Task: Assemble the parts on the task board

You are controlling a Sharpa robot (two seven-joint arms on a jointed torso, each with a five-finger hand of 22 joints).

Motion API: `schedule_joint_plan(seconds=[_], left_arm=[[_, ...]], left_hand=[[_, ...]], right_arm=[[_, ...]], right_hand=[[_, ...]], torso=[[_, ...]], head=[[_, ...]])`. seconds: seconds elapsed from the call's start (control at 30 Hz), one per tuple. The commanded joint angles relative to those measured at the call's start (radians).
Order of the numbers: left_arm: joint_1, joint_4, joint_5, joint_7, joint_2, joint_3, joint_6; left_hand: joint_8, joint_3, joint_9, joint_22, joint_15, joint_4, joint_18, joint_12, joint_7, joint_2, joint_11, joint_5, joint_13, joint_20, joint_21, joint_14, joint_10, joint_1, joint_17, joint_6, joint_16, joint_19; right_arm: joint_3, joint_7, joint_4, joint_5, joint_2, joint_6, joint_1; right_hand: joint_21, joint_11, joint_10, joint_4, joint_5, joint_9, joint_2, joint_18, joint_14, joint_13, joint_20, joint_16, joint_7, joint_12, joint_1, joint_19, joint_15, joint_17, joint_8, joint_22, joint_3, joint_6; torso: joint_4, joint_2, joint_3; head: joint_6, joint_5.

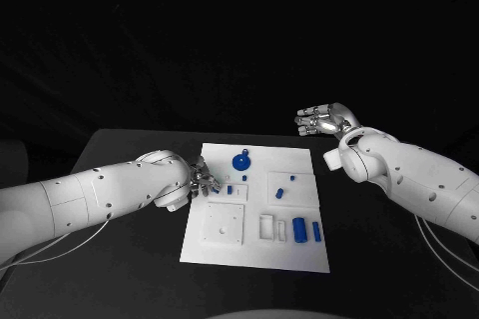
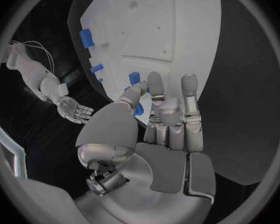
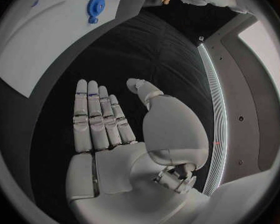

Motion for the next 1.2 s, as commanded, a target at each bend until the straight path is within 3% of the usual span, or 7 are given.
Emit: schedule_joint_plan(seconds=[0.03,0.6,1.03,1.2], left_arm=[[-0.007,0.002,-0.007,-0.008,0.0,-0.005,0.032],[-0.008,0.001,-0.014,-0.009,-0.002,-0.004,0.035],[-0.008,-0.004,-0.042,-0.034,0.005,-0.004,0.084],[-0.008,-0.008,-0.045,-0.036,0.008,-0.004,0.089]], left_hand=[[0.004,0.008,0.229,0.018,-0.004,-0.003,0.006,0.007,-0.087,0.018,-0.014,0.0,0.0,0.004,0.003,0.005,0.046,0.01,-0.001,0.091,0.003,-0.005],[0.003,0.008,0.229,0.018,-0.004,-0.005,0.006,0.008,-0.087,0.018,-0.014,0.0,0.0,0.004,0.005,0.005,0.046,0.012,0.0,0.092,0.005,-0.005],[0.002,0.007,0.229,0.019,-0.005,-0.008,0.004,0.013,-0.088,0.017,-0.014,0.001,0.001,0.001,0.012,0.005,0.046,0.011,0.0,0.094,0.011,-0.004],[0.011,-0.001,0.239,0.018,-0.005,0.005,0.003,0.027,-0.092,0.023,-0.015,-0.017,0.008,0.003,0.015,0.007,0.046,0.004,0.014,0.102,0.025,-0.006]], right_arm=[[0.001,0.005,0.001,-0.006,0.0,0.015,-0.001],[0.001,0.002,0.001,-0.007,-0.004,0.024,-0.002],[0.001,0.001,-0.001,-0.007,-0.003,0.028,-0.003],[0.001,0.0,-0.001,-0.007,-0.004,0.029,-0.003]], right_hand=[[-0.002,0.0,-0.004,0.001,0.004,-0.001,0.012,0.011,-0.002,-0.001,-0.001,-0.003,0.001,-0.005,0.0,-0.009,0.003,-0.001,-0.003,-0.001,-0.005,-0.008],[-0.002,0.0,-0.004,0.001,0.005,-0.001,0.012,0.01,-0.002,-0.001,-0.001,-0.003,0.001,-0.005,0.001,-0.011,0.003,-0.001,-0.003,-0.001,-0.006,-0.007],[-0.002,0.001,-0.005,0.001,0.005,-0.001,0.012,0.01,-0.003,-0.001,0.0,-0.003,0.001,-0.005,0.001,-0.012,0.003,-0.001,-0.003,-0.001,-0.008,-0.007],[-0.002,0.001,-0.005,0.001,0.005,-0.001,0.012,0.01,-0.003,-0.001,0.0,-0.003,0.001,-0.005,0.001,-0.012,0.003,-0.001,-0.003,-0.001,-0.008,-0.007]], torso=[[-0.0002,0.0,-0.0001],[0.0006,0.0,-0.0003],[0.0,0.0,-0.0003],[-0.0003,0.0,-0.0001]], head=[[-0.001,0.0],[-0.001,0.001],[-0.003,0.0],[-0.003,0.001]])
